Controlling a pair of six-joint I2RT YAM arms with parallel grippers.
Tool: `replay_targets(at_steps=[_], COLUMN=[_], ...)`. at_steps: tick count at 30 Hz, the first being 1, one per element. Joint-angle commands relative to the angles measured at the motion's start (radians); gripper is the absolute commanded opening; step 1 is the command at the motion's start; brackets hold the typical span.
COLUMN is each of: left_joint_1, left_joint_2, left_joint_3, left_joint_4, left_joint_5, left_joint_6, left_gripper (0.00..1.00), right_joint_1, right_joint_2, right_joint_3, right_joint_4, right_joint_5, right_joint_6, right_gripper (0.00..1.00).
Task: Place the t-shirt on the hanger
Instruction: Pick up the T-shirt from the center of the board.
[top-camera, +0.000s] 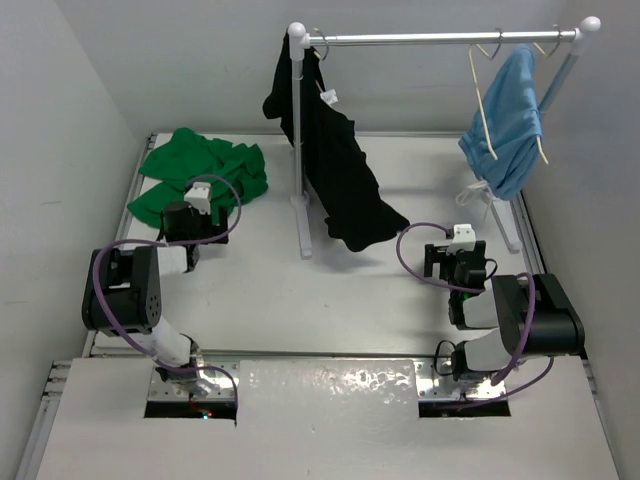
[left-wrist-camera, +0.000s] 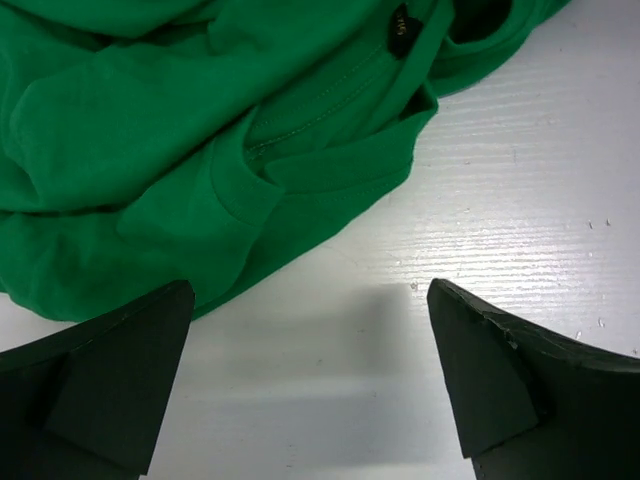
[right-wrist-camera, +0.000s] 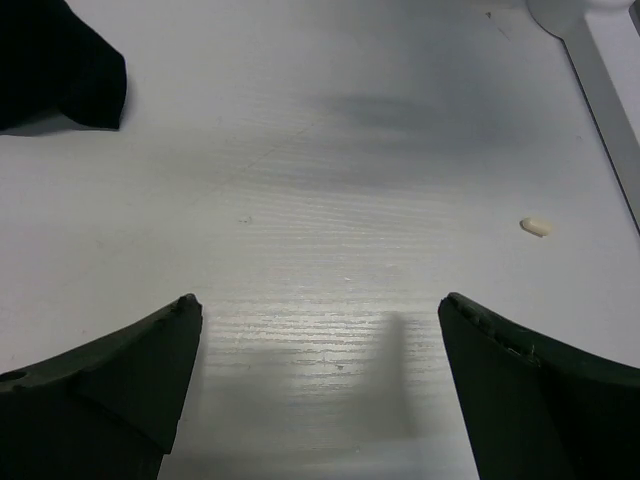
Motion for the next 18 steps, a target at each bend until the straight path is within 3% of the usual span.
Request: replay_targets(at_steps=[1, 10, 14, 16, 18], left_joint_1=[0.023, 0.051, 0.048, 0.048, 0.048], left_joint_2=[0.001, -0.065, -0.074, -0.038, 0.102], left_joint_3=[0.047, 0.076, 0.200, 0.302, 0.481], left_joint_4=[0.004, -0.055, -0.171, -0.271, -0.526], left_joint_5=[0.015, 0.139, 0.010, 0.015, 0.127], left_joint_6=[-0.036, 0.007, 0.126, 0.224, 0.335], left_gripper=[1.00, 1.00, 0.99, 1.00, 1.00], right_joint_1=[0.003, 0.003, 0.003, 0.003, 0.003], right_joint_2=[0.000, 0.000, 0.000, 0.000, 0.000], right_joint_3=[0.011, 0.009, 0.009, 0.011, 0.011], right_joint_4=[0.051, 0.054, 0.054, 0.054, 0.054], right_joint_5=[-0.002, -0.003, -0.003, -0.003, -0.003], right_joint_6=[0.001, 0.001, 0.000, 0.001, 0.001], right_gripper=[0.99, 0.99, 0.99, 0.99, 0.99])
